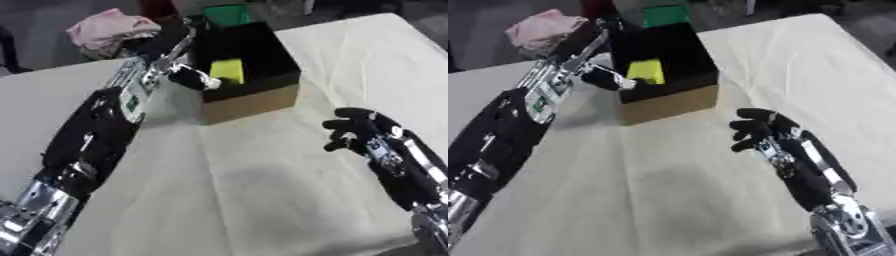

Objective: Pick up objects on the table and place them in the box.

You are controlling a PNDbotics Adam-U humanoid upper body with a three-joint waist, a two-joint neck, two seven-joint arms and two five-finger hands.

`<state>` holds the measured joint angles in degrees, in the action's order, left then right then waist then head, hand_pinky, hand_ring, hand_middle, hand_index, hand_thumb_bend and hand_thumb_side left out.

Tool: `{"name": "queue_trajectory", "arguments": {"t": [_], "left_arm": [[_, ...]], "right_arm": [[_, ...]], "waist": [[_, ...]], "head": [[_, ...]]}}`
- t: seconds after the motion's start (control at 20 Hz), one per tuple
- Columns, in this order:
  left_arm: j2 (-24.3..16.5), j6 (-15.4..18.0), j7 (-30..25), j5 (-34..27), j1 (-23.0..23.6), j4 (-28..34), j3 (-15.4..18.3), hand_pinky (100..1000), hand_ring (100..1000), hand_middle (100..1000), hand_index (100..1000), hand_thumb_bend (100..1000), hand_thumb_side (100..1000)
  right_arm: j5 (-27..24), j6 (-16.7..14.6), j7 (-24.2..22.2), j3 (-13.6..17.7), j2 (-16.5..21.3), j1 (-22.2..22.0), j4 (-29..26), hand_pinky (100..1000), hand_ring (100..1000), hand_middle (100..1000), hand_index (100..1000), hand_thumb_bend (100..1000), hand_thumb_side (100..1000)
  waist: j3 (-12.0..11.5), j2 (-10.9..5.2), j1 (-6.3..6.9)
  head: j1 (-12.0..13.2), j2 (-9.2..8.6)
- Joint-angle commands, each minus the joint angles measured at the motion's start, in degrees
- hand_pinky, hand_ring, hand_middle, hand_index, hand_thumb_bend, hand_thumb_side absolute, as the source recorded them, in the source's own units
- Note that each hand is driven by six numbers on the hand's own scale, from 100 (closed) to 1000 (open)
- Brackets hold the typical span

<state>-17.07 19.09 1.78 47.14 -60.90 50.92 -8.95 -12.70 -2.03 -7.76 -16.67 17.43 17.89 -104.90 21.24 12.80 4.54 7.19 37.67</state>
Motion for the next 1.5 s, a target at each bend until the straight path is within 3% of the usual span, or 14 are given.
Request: {"name": "queue_trajectory", "arguments": {"t": [0.05,0.25,0.3,0.35,0.4,0.55,0.7,0.9,1.05,1.3,1.5], "left_arm": [[-1.4,0.0,-0.9,-2.6,-0.6,2.3,0.2,780,731,764,850,855,410],[-2.8,-0.9,-1.9,-14.3,1.3,7.8,-0.1,752,637,617,758,674,389],[-3.2,-1.8,-2.2,-18.7,2.2,10.3,0.0,750,624,592,734,625,385],[-3.8,-2.8,-2.6,-23.1,3.1,13.0,0.0,750,624,592,734,625,385],[-4.6,-3.9,-2.9,-27.6,4.4,16.2,0.2,750,615,577,720,569,374],[-8.7,-6.7,-4.4,-38.9,9.2,27.1,0.5,755,620,582,720,551,373],[-12.9,-8.5,-5.4,-45.8,15.1,37.5,1.7,760,633,594,723,555,358],[-16.1,-10.7,-4.8,-51.0,22.9,47.9,4.0,762,634,592,722,538,373],[-16.0,-11.7,-4.2,-53.0,28.5,52.8,5.6,766,635,591,721,490,419],[-13.6,-10.8,-2.5,-55.3,37.0,57.0,8.1,768,632,587,716,439,476],[-11.0,-10.0,-3.1,-54.9,41.0,57.4,8.9,772,633,587,713,400,533]], "right_arm": [[0.0,-0.1,0.1,0.1,0.2,0.4,-1.2,643,833,549,816,100,626],[0.0,-0.2,0.5,0.6,0.3,-0.1,-1.1,643,832,549,816,100,620],[0.0,-0.2,0.7,0.9,0.2,-0.3,-1.1,643,832,549,815,100,534],[0.0,-0.3,0.9,1.1,0.2,-0.4,-1.1,643,832,549,815,100,534],[0.0,-0.3,1.1,1.4,0.2,-0.5,-1.1,643,832,550,815,100,529],[0.0,-0.5,1.9,2.3,0.4,-0.9,-1.1,643,831,550,815,100,522],[0.1,-0.7,2.8,3.3,0.6,-1.3,-1.1,643,831,550,815,100,517],[0.4,-1.0,3.8,4.3,0.7,-1.9,-0.9,643,830,551,815,100,517],[0.6,-1.2,4.3,4.8,0.7,-2.1,-0.9,643,830,551,816,100,517],[0.8,-1.4,5.0,5.5,1.0,-2.2,-1.1,643,830,551,816,100,510],[1.0,-1.5,5.7,6.1,1.3,-2.2,-1.3,643,830,551,816,100,509]], "waist": [[-0.4,-0.87,-0.57],[-2.3,-1.26,-0.93],[-3.0,-1.37,-1.01],[-3.6,-1.44,-1.07],[-4.5,-1.53,-1.13],[-6.9,-1.90,-1.16],[-9.3,-2.00,-1.22],[-12.0,-2.03,-1.45],[-13.4,-1.88,-1.66],[-15.2,-1.55,-2.00],[-16.7,-1.17,-2.22]], "head": [[-0.2,-0.26],[-0.8,0.32],[-1.0,0.47],[-1.2,0.55],[-1.5,0.78],[-2.1,1.36],[-2.6,2.02],[-2.5,3.10],[-2.2,3.88],[-1.9,4.79],[-1.7,5.41]]}}
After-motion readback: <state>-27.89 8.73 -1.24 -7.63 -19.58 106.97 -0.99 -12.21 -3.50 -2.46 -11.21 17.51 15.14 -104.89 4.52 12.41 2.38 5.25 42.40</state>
